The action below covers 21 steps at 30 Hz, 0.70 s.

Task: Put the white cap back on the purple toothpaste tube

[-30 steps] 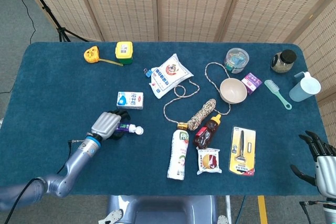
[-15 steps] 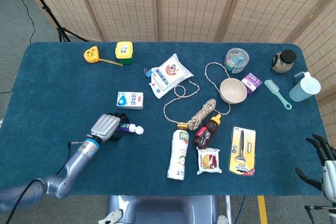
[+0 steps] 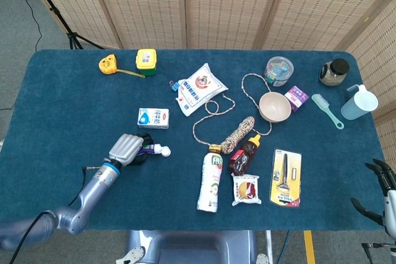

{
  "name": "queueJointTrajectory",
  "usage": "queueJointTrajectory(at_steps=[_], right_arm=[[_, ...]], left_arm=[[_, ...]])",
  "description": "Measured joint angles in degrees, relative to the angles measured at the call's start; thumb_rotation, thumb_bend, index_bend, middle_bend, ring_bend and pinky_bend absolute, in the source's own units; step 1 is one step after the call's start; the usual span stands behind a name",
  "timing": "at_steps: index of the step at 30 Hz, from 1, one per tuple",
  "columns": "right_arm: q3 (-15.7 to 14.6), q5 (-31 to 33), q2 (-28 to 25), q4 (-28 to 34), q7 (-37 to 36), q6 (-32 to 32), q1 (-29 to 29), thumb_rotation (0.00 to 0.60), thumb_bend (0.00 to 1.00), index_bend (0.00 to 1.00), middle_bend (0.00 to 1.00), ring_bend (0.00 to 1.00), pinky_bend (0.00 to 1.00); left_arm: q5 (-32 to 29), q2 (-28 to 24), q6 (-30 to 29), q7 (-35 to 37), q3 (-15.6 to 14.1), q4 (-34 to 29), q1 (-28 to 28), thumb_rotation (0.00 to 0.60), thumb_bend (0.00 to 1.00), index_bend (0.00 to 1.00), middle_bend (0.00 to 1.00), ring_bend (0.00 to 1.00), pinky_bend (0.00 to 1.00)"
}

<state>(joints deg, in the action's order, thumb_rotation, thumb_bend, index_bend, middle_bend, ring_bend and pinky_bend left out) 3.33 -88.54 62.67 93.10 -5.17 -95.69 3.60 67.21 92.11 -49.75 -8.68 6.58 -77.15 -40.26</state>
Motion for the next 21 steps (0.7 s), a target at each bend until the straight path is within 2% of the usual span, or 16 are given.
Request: queueJointTrajectory(at_steps=[5, 10, 13, 21], right_arm=[[0.1, -0.3, 0.0, 0.1, 0.1, 0.6, -0.4, 0.6, 0.18, 0.21, 0.18, 0.29, 0.31], [0.2, -1.2, -0.1, 0.5, 0.1, 1.7, -1.4, 0.6, 0.18, 0.21, 0.18, 0.29, 0.31], [0.3, -2.5, -0.5, 1.5, 0.1, 2.6, -2.6, 0.6, 0.18, 0.21, 0.18, 0.29, 0.31], [0.9, -5.4, -1.3, 5.6, 0.6, 6.1, -6.5, 0.6, 0.18, 0.21, 0.18, 0.29, 0.31]], left_arm=[[1.7, -0.9, -0.4, 1.3, 0.0, -0.8, 0.1, 0.6, 0.7, 0.55, 0.45, 0.41, 0.5], [3.6, -2.5, -0.5, 1.8, 0.1, -1.9, -0.4, 0.6, 0.71, 0.55, 0.45, 0.41, 0.5], [6.2, -4.8, 0.1, 2.4, 0.1, -3.2, -1.4, 0.6, 0.71, 0.55, 0.45, 0.41, 0.5], [16.2, -15.0, 3.2, 9.8, -0.2, -9.1, -5.7, 0.6, 0.71, 0.57, 0.45, 0.41, 0.5]])
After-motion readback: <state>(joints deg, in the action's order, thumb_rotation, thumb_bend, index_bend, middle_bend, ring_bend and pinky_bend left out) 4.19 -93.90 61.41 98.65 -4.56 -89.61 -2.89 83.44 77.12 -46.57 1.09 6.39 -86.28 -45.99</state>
